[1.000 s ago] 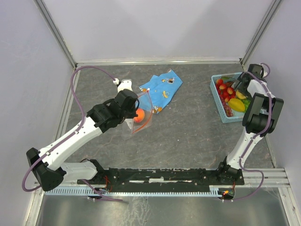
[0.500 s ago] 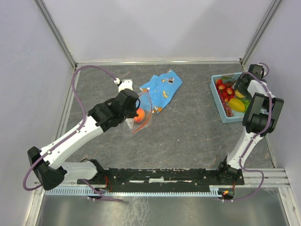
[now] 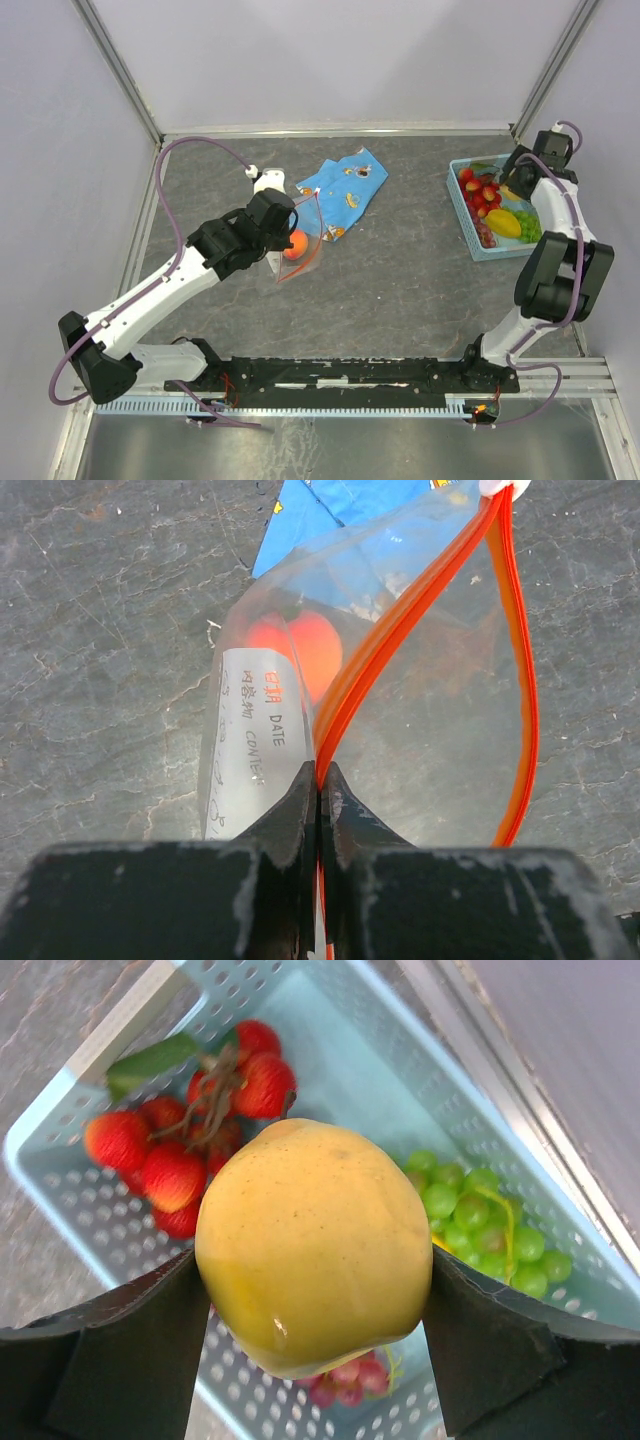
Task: Place the food in the zip-top bag and seal the zipper
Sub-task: Pick up the fake fruit from the bin, then place the fake fruit in the zipper food storage bag.
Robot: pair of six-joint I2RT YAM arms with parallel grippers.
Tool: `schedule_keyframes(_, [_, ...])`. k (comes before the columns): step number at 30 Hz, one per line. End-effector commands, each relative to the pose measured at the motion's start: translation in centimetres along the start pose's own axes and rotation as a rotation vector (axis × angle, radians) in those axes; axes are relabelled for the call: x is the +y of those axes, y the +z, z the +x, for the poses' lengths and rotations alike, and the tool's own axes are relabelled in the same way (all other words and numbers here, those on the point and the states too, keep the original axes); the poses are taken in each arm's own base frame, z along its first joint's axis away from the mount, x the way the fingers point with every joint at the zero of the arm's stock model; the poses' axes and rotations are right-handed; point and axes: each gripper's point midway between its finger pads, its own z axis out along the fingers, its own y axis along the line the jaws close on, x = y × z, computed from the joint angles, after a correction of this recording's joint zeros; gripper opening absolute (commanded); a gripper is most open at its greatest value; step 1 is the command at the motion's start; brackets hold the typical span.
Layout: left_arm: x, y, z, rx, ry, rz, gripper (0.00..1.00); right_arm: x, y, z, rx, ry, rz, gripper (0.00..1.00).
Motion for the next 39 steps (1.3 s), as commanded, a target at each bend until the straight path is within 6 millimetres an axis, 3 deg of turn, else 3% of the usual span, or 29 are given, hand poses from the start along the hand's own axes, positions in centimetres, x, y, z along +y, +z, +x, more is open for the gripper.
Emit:
schedule_keyframes(1, [-0.3, -1.3, -3.0, -0.090, 0.004, 0.031, 0.03, 3.2, -5.1, 0.5, -0.021, -0.041, -0.109, 0.56])
schedule_keyframes(10, [-1.3, -1.4, -3.6, -0.091, 0.029, 0.070, 0.03, 12.0, -14.7, 4.5, -0.009, -0.176, -0.407, 0.54])
schedule_keyframes(19, [-1.7, -1.4, -3.9, -0.087, 0.047, 0.083, 0.03, 18.8, -23.4, 7.2, -0.046, -0.240, -0.707, 0.53])
schedule_keyframes(27, [-2.1, -1.8, -4.4, -0.092, 0.058, 0.106, 0.03, 26.2, -32.3, 10.3, -0.099, -0.287, -1.059, 0.53])
schedule_keyframes(36, [-2.6, -1.9, -4.0, -0.085, 0.076, 0.148, 0.03, 31.3, -39.3, 16.2, -0.142, -0.421, -1.377, 0.54])
schedule_keyframes(39, [-2.7, -1.9, -3.8, -0.081, 0.071, 0.152, 0.03, 32.4, -40.8, 17.8, -0.139, -0.462, -1.432, 0.55])
